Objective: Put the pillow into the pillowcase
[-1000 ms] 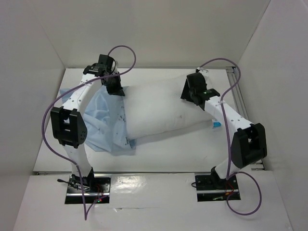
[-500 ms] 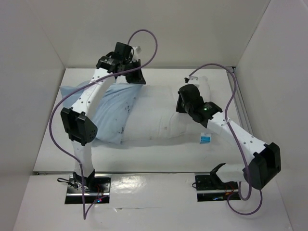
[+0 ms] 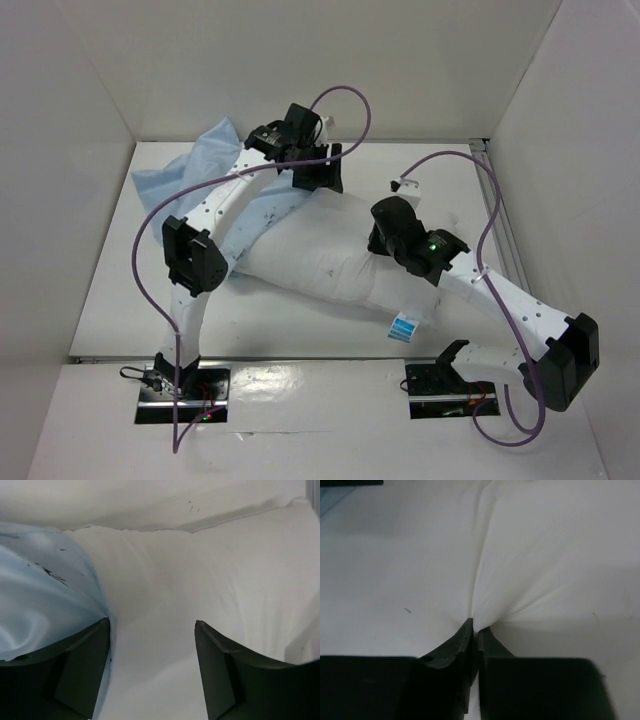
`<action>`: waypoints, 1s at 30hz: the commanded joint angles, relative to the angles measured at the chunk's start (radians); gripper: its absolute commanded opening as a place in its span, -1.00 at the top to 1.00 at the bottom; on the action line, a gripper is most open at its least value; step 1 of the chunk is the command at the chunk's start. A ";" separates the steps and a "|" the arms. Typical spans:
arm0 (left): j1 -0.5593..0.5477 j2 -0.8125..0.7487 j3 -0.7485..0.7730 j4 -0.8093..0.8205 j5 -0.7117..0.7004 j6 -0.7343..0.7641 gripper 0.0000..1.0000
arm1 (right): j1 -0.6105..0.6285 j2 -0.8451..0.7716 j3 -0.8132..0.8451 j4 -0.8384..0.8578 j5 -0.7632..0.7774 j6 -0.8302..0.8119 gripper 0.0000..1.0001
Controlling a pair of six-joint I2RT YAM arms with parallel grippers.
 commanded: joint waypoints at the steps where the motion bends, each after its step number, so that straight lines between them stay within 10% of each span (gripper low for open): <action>1: 0.003 -0.149 0.059 -0.028 -0.115 0.046 -0.65 | 0.000 -0.009 0.038 0.069 0.005 -0.032 0.67; 3: 0.023 -0.243 0.037 -0.028 -0.214 0.059 -0.79 | 0.000 0.013 0.069 0.069 -0.006 -0.082 -0.34; 6: 0.032 -0.373 -0.023 -0.037 -0.355 0.092 -0.89 | 0.000 0.025 0.144 0.060 -0.006 -0.152 -0.75; 12: 0.064 -0.617 -0.304 -0.028 -0.631 0.036 -0.59 | 0.000 0.094 0.333 0.022 -0.053 -0.285 -0.91; 17: 0.052 -0.953 -0.832 0.012 -0.609 -0.180 -0.45 | 0.057 0.194 0.402 0.002 -0.138 -0.335 -0.98; 24: -0.035 -1.295 -1.429 0.170 -0.571 -0.452 -0.65 | 0.171 0.316 0.448 -0.020 -0.199 -0.419 -0.98; 30: -0.066 -1.274 -1.547 0.210 -0.727 -0.570 -0.80 | 0.183 0.329 0.448 -0.033 -0.251 -0.428 -0.98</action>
